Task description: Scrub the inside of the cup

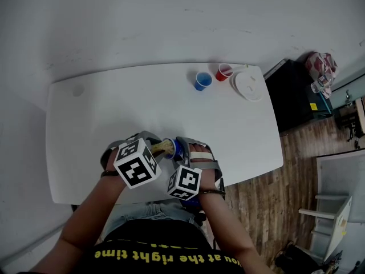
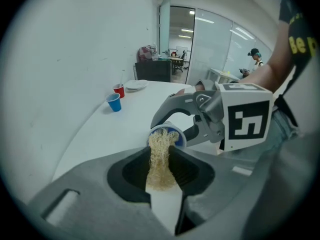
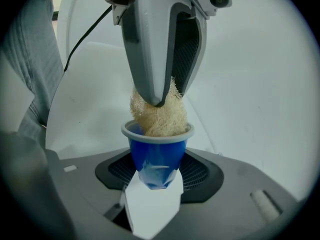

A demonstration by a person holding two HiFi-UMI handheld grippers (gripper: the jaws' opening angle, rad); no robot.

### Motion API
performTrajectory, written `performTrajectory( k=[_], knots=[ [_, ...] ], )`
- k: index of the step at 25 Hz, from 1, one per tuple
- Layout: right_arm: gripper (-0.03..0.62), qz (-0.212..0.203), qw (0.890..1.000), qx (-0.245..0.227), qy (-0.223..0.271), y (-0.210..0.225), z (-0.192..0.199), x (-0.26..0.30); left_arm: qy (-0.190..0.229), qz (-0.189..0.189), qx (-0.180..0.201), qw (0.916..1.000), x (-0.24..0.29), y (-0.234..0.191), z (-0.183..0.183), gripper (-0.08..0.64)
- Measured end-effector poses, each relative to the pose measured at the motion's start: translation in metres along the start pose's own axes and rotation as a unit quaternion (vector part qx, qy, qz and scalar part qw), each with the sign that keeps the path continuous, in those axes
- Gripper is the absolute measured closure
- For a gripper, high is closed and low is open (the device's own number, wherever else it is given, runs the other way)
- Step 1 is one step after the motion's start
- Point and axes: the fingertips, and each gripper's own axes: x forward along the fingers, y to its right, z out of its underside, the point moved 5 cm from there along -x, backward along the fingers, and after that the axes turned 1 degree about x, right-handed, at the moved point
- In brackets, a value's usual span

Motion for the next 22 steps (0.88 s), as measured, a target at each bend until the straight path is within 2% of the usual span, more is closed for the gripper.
performTrajectory(
  k=[4,15,22],
  knots=[
    [0.330,0.001,1.000,0.012,0.001,0.003,0.000,-0.001,-0.009,-0.020,-0.012,0.9997,-0.002,-0.008,0.005,0.448],
    [0.330,0.008,1.000,0.021,-0.005,0.008,0.006,-0.001,-0.003,0.014,-0.013,0.9998,-0.004,0.007,0.003,0.448],
    [0.330,0.008,1.000,0.017,0.000,0.006,0.003,-0.001,0.019,-0.027,-0.028,0.9991,-0.013,-0.008,0.000,0.448]
  ],
)
